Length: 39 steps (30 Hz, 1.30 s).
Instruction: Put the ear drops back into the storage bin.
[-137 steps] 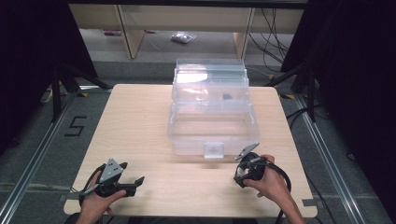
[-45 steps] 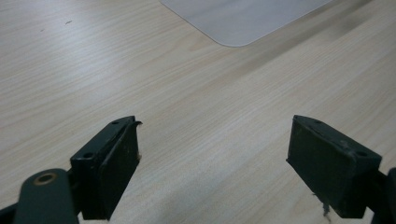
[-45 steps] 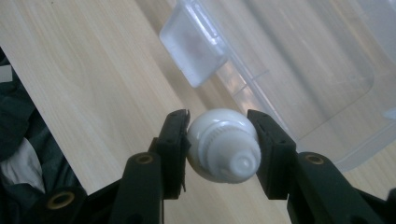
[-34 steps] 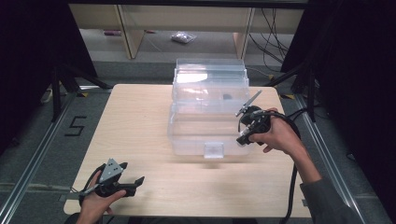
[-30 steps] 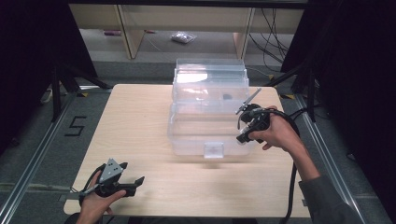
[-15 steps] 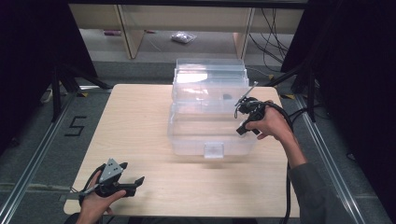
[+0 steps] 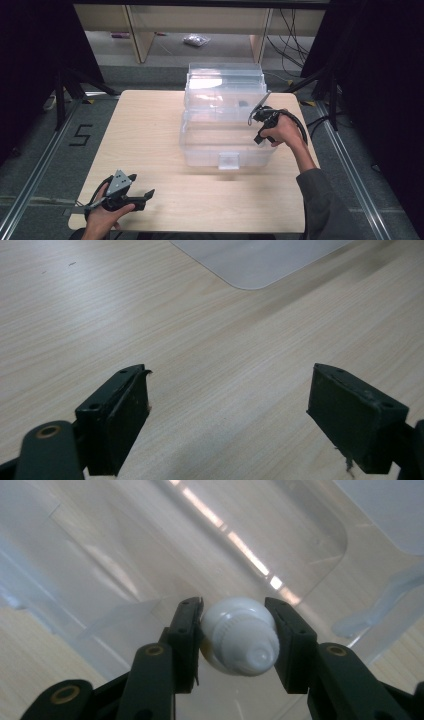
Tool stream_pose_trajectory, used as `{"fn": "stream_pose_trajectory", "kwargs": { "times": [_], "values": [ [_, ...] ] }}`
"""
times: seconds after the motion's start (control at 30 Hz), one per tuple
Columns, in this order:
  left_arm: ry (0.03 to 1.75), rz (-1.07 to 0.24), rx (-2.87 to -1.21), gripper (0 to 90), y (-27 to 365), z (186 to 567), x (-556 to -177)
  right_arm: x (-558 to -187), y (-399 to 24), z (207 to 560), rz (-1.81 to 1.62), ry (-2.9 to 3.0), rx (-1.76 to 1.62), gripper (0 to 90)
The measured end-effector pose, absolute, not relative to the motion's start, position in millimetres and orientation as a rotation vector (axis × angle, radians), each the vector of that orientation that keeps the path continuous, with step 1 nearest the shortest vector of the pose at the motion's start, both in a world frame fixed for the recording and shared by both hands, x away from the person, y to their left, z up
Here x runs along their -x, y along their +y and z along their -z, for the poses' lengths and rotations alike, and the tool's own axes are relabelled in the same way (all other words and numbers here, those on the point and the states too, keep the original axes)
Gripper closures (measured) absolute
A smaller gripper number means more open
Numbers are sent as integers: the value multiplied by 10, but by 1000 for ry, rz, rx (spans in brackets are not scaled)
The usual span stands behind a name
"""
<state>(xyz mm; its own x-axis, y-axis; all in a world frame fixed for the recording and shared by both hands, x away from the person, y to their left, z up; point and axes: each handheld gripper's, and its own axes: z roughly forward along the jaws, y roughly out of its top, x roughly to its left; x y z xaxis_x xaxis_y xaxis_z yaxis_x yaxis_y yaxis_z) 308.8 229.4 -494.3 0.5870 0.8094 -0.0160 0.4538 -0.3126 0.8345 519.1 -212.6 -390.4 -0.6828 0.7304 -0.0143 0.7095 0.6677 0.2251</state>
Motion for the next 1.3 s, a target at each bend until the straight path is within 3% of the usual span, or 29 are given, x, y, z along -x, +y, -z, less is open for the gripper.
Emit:
{"fn": "stream_pose_trajectory", "kwargs": {
  "times": [0.77, 0.87, 1.13, 1.3],
  "values": [
    [1006, -521, -1954, 160, 2291, 4947, -3088, -5314, -2014, 4229, -185, 2812, -1282, 601],
    [1005, -521, -1953, 160, 2294, 4946, -3088, -5363, -2036, 4284, -206, 2844, -1156, 601],
    [1007, -520, -1954, 160, 2292, 4946, -3089, -5317, -2038, 4337, -160, 2827, -1279, 598],
    [1007, -520, -1955, 160, 2291, 4946, -3089, -5275, -2051, 4268, -192, 2822, -1289, 556]
  ]
}}
